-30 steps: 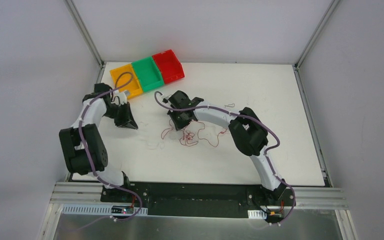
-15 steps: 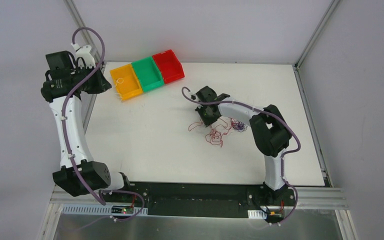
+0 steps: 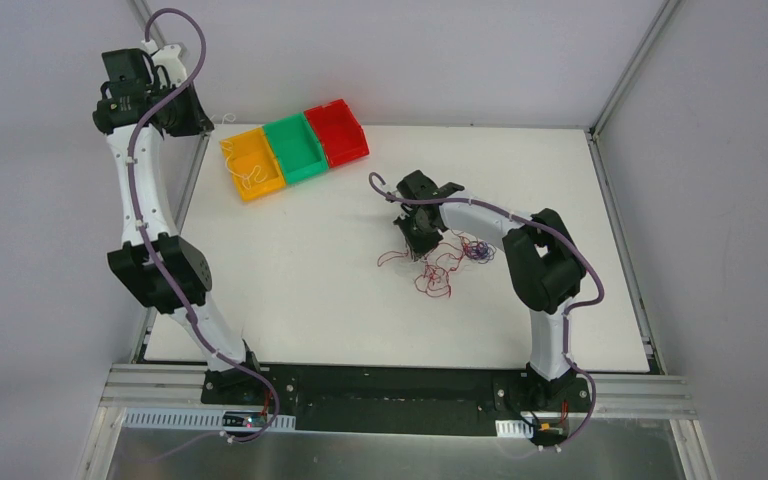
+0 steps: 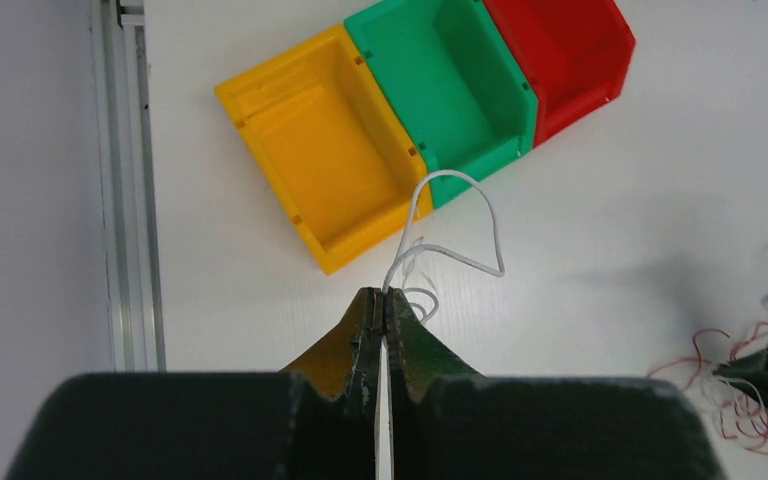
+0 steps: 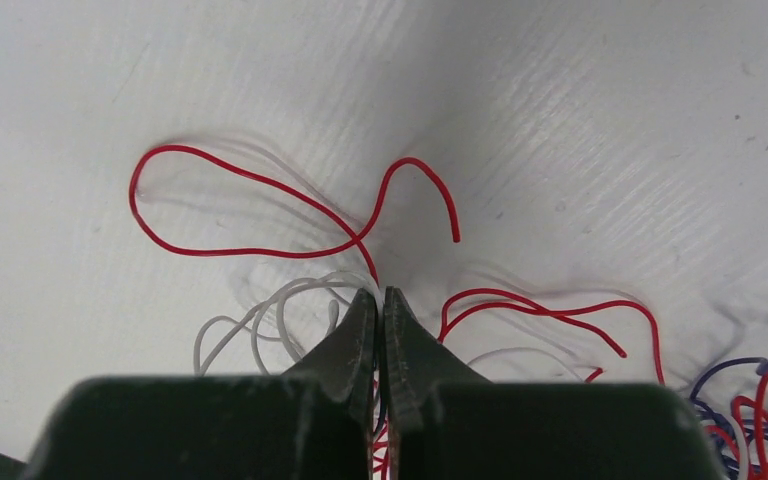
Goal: Untangle the cables
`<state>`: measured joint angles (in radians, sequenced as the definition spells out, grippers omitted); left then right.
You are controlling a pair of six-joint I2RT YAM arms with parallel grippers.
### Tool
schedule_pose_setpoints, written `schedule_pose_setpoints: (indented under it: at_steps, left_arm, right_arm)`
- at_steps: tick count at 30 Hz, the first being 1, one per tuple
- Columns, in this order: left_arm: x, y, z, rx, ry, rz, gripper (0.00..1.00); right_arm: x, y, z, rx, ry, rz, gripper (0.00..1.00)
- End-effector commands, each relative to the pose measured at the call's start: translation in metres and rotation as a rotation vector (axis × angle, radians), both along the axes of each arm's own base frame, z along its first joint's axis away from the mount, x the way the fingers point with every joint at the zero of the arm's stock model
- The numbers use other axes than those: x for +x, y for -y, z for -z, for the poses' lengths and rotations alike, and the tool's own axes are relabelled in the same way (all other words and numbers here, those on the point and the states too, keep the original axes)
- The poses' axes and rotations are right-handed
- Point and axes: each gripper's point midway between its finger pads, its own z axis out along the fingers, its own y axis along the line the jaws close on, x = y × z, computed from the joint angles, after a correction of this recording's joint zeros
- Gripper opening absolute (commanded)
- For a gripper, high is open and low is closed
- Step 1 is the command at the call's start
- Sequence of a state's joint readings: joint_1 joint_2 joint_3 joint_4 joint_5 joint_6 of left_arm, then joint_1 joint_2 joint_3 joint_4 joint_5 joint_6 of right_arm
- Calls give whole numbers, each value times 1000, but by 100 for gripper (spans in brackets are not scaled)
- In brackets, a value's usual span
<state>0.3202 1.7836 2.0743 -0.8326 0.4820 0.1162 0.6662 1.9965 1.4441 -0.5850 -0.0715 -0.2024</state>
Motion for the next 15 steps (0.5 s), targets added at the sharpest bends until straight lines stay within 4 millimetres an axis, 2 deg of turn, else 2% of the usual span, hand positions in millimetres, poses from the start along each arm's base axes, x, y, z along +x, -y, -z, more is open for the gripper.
schedule_pose_setpoints:
  at_steps: [1,5,9,10,12,13,15]
  left_arm:
    - [41,-19,-13,96,78,-65,0]
    - [80,-30,14,145,58,-88,0]
    - [105,-27,49,177,13,-72,1]
    - [107,-23,56,167,1,-61,11]
    - [103,-8,61,102,-11,-13,44]
    - [97,3,61,64,-13,24,57]
    - [80,24,55,-21,-19,89,71]
  right_arm:
    - [-5,-16,-33,89,-12,8,0]
    - [-5,-25,-41,131,-23,23,0]
    - [-2,-40,-51,197,-44,27,0]
    - [-1,-45,-55,218,-47,29,0]
    - [2,-59,-64,274,-57,27,0]
    - [4,-66,-71,309,-62,28,0]
    - [7,-84,-91,400,-72,25,0]
